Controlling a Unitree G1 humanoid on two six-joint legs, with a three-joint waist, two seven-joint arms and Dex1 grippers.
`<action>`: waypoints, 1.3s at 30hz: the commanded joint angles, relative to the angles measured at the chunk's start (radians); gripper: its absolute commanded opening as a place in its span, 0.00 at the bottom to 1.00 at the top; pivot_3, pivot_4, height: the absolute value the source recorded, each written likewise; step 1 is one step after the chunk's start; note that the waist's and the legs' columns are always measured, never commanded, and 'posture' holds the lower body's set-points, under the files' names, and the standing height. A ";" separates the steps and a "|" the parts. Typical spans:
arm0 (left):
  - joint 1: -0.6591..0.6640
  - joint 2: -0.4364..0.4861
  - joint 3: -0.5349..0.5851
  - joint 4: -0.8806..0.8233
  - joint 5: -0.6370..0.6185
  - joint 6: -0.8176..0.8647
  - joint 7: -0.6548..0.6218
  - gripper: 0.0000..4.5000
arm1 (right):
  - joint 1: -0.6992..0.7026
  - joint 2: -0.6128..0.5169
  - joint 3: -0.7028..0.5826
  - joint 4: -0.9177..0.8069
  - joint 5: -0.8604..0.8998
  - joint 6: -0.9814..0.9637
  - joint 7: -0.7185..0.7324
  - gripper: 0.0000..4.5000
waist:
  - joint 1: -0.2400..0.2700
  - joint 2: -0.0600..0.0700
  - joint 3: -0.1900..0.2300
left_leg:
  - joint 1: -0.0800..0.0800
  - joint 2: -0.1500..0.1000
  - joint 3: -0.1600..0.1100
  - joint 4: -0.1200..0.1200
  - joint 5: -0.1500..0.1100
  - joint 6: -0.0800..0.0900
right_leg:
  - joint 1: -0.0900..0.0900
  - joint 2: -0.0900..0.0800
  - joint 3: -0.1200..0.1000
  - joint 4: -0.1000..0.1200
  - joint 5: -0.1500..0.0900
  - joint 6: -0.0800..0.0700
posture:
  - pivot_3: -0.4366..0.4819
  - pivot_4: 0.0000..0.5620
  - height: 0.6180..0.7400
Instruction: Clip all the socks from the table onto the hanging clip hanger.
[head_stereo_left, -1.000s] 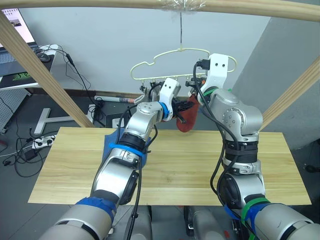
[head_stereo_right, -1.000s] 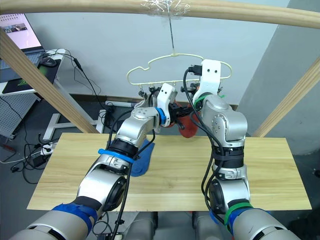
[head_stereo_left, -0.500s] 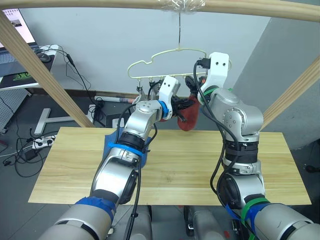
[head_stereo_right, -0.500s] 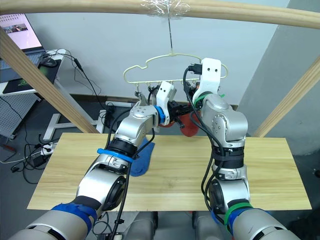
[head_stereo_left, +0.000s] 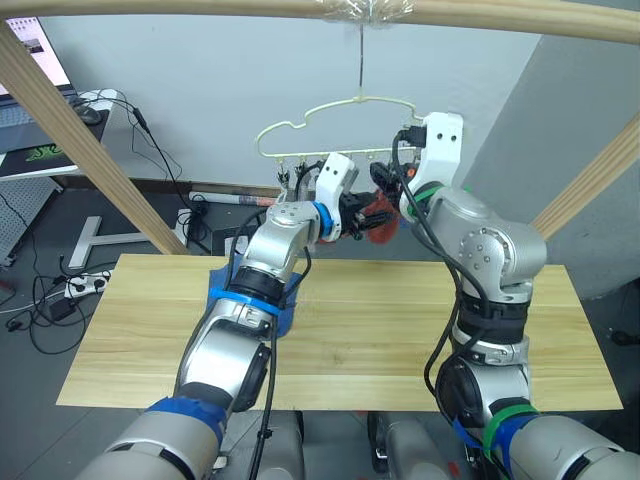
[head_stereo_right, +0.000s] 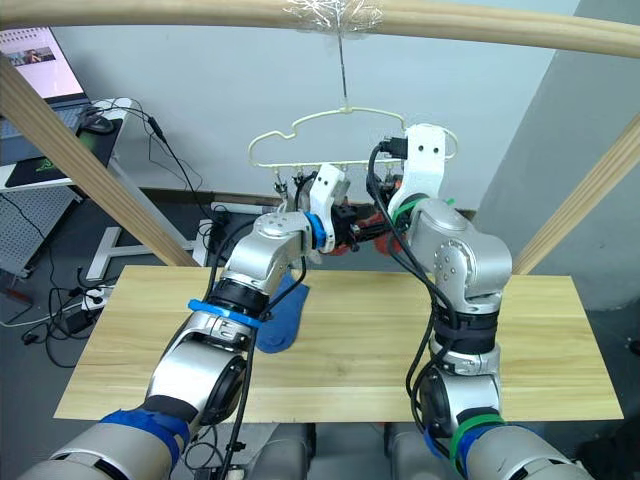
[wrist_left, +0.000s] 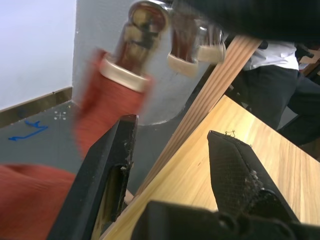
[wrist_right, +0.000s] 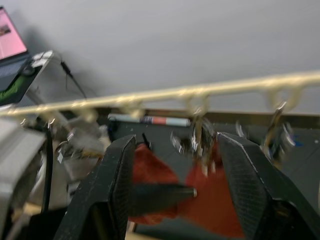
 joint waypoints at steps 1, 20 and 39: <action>0.030 0.008 -0.010 -0.094 -0.018 0.026 -0.016 0.57 | 0.063 -0.066 0.074 -0.122 0.022 0.079 0.046 0.60 | 0.000 0.000 0.000 | 0.000 0.000 0.000 0.000 0.000 0.000 | 0.000 0.000 0.000 0.000 0.000 0.000 | 0.58 0.33 1.00; 0.616 0.184 0.125 -0.637 -0.140 0.128 0.055 0.57 | 0.745 -0.255 0.150 -0.538 0.031 -0.056 0.171 0.60 | -0.007 0.001 -0.003 | 0.010 0.000 0.000 0.001 0.001 0.002 | 0.009 0.000 0.001 0.000 0.000 0.000 | 0.54 0.32 1.00; 1.044 0.178 0.234 -0.840 -0.242 0.153 0.216 0.57 | 1.117 -0.227 0.167 -0.506 -0.009 -0.388 0.172 0.60 | 0.001 0.001 -0.031 | 0.013 0.001 0.001 0.001 0.003 0.004 | 0.016 -0.001 0.002 -0.011 -0.006 -0.005 | 0.58 0.33 1.00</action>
